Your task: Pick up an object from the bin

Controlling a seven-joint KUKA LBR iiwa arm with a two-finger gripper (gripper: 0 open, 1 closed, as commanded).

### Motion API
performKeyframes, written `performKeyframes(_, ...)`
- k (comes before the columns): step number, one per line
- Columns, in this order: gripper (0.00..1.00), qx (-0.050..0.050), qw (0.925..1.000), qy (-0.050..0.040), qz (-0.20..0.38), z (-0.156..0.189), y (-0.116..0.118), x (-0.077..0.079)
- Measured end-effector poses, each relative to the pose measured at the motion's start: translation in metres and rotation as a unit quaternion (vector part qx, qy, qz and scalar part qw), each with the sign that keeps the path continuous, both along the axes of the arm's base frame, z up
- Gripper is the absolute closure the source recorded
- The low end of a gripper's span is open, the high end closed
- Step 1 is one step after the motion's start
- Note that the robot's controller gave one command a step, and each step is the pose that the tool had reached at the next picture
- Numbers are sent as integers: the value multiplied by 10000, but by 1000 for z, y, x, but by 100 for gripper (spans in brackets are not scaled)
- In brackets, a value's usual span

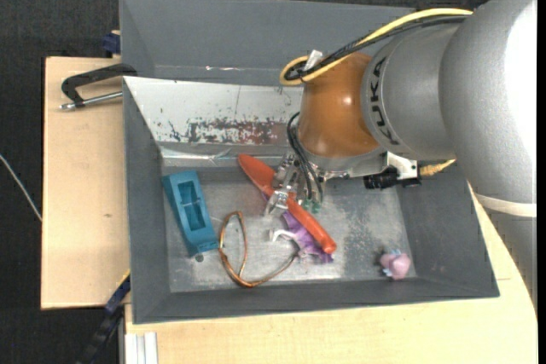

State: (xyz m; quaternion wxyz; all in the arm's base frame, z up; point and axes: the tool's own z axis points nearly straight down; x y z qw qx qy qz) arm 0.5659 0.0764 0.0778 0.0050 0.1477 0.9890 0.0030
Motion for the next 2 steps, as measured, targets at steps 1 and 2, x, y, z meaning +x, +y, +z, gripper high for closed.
performKeyframes(1,100,0,10000,0,-1,0,0,0)
performKeyframes(2,100,-6,10000,-7,-2,6,-1,0)
